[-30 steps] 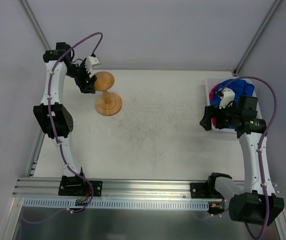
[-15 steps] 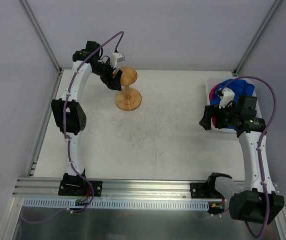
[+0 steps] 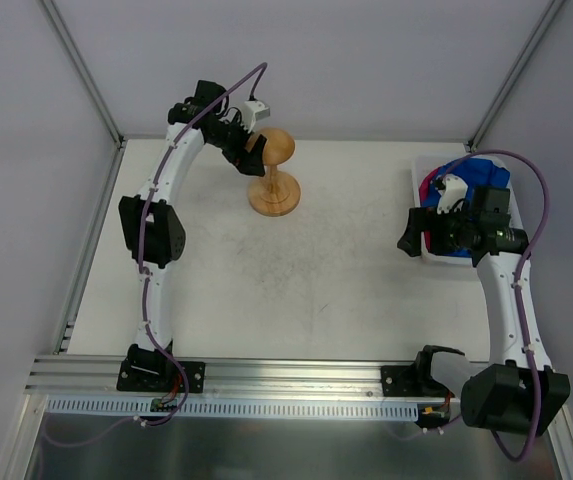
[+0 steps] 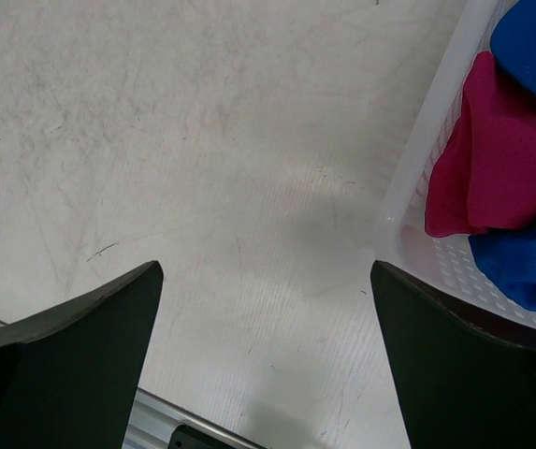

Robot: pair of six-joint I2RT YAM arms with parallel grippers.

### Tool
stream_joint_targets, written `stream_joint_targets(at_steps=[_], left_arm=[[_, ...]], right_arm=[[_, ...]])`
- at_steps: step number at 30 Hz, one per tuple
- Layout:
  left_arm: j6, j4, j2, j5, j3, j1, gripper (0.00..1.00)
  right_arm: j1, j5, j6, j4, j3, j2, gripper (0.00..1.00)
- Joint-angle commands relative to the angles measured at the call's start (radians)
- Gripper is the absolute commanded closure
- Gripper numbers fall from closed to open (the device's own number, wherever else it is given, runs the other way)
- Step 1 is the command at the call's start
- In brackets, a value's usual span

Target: Stack the hats

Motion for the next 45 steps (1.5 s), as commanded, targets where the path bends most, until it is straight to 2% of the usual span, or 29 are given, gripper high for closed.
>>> stream_joint_targets(at_steps=[1, 8, 13, 17, 21, 23, 26, 30, 33, 39, 45], left_arm=[[-0.031, 0.048, 0.001, 0.063, 0.051, -0.029, 0.14], [-0.071, 0.078, -0.004, 0.077, 0.062, -0.037, 0.12], [-0.091, 0.081, -0.037, 0.045, 0.01, -0.035, 0.01], [-0.004, 0.079, -0.174, 0.046, -0.2, 0.0, 0.01], [0.074, 0.07, -0.394, 0.083, -0.523, 0.049, 0.01], [0.071, 0.065, -0.461, 0.046, -0.615, 0.078, 0.01], [-0.005, 0.061, -0.553, -0.035, -0.743, 0.121, 0.01], [-0.305, 0.058, -0.628, -0.156, -0.83, 0.17, 0.01], [-0.474, 0.058, -0.698, -0.271, -0.846, 0.175, 0.01], [-0.585, 0.071, -0.803, -0.307, -0.82, 0.183, 0.01], [-0.484, 0.076, -0.858, -0.156, -0.815, 0.183, 0.01]], right_arm=[[0.004, -0.033, 0.03, 0.03, 0.062, 0.014, 0.01], [0.004, -0.035, 0.041, 0.029, 0.101, 0.035, 0.0], [0.004, -0.044, 0.051, 0.029, 0.125, 0.053, 0.01], [0.004, -0.035, 0.041, 0.027, 0.151, 0.057, 0.01], [0.006, -0.038, 0.041, 0.027, 0.182, 0.086, 0.0], [0.013, -0.024, 0.041, 0.024, 0.2, 0.102, 0.0], [0.032, 0.034, 0.041, 0.01, 0.228, 0.147, 0.0], [0.059, 0.143, 0.037, -0.008, 0.259, 0.201, 0.01], [0.059, 0.22, 0.022, -0.016, 0.289, 0.231, 0.01], [0.004, 0.229, -0.028, -0.149, 0.43, 0.316, 0.0], [-0.108, 0.281, -0.064, -0.174, 0.527, 0.385, 0.01]])
